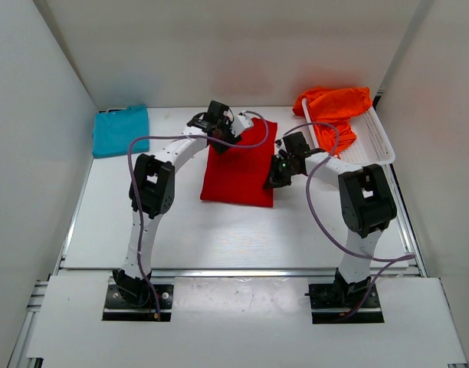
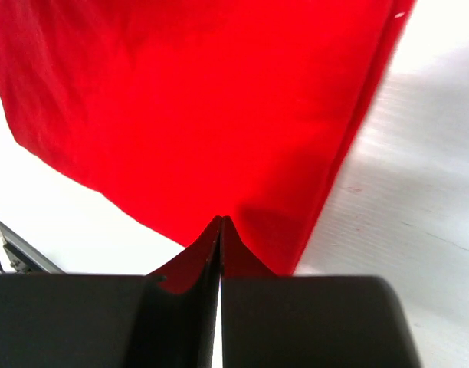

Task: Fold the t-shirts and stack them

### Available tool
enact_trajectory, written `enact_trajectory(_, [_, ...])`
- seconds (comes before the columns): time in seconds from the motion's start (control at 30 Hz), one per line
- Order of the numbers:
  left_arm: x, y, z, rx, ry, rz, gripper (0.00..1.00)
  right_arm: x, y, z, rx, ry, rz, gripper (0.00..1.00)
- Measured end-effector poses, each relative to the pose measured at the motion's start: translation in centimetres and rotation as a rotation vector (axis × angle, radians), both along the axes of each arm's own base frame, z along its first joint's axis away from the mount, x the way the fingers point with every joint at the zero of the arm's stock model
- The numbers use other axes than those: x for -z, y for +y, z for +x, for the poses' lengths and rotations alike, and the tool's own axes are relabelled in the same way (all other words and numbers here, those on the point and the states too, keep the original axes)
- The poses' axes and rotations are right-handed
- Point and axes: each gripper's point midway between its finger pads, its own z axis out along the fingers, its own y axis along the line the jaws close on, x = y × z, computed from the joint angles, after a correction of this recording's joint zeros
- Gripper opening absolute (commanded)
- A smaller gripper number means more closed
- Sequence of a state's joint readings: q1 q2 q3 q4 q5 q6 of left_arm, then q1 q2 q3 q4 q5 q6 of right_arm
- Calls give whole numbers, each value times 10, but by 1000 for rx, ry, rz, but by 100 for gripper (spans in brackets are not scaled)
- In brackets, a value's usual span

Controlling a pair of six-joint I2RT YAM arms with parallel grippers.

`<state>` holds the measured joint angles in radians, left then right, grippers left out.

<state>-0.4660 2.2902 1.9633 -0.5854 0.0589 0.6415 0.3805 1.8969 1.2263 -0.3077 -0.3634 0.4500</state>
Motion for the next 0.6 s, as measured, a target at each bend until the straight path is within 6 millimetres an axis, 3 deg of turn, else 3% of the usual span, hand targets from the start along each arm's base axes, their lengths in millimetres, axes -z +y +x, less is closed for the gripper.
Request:
enact_trajectory(0.1, [-10, 16, 12, -41, -20, 3, 61, 1, -4, 2, 6, 1, -5, 3])
enact_trajectory(0.23, [-3, 41, 4, -35, 14, 39, 64, 1, -13, -2, -2, 3, -46, 24])
enact_trajectory(0.3, [8, 58, -22, 8, 45, 88, 65, -4, -16, -5, -6, -5, -59, 33])
enact_trajectory(0.4, [23, 83, -90, 118, 120, 182, 66, -19, -19, -7, -1, -28, -52, 39])
enact_trajectory(0.47, [26, 90, -126, 187, 163, 220, 67, -25, -22, -12, 8, -34, -40, 41])
enact_trajectory(0.53, [27, 87, -143, 220, 193, 221, 67, -24, -27, -19, 20, -19, -32, 42])
enact_trajectory(0.6, [30, 78, -148, 207, 212, 189, 67, -17, -32, -27, 32, 15, -32, 42])
